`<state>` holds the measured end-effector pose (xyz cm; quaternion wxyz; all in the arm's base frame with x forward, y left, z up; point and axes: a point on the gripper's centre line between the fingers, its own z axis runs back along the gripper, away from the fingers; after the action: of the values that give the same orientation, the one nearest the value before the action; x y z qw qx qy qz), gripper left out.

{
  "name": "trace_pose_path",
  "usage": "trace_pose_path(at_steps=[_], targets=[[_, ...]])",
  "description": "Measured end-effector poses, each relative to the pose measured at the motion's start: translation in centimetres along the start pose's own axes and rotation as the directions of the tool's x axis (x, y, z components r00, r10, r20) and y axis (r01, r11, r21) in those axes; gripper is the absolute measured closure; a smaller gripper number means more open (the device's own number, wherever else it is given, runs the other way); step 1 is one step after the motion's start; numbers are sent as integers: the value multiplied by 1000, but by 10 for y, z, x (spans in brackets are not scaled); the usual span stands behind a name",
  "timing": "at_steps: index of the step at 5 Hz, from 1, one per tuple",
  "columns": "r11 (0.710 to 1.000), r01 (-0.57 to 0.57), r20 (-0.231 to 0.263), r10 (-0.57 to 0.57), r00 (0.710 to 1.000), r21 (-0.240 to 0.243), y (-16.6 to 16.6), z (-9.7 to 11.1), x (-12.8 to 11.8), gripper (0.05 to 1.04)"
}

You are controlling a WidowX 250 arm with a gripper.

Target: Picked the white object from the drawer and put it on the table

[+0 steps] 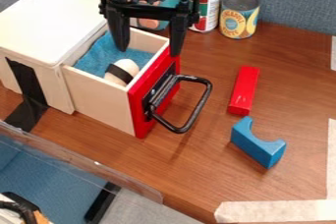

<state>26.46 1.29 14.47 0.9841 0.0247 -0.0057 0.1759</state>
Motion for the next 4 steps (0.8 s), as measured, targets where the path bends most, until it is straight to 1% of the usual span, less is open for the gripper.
trace_pose_path(at_steps=[1,2,3,4], targets=[[1000,7,-22,-7,1000,7,0,-6,0,83],[1000,-29,-30,30,999,9,18,-7,4,84],[1000,-26,-43,26,999,7,35,-7,6,84],[999,29,-60,-30,998,-14,49,-1,14,84]])
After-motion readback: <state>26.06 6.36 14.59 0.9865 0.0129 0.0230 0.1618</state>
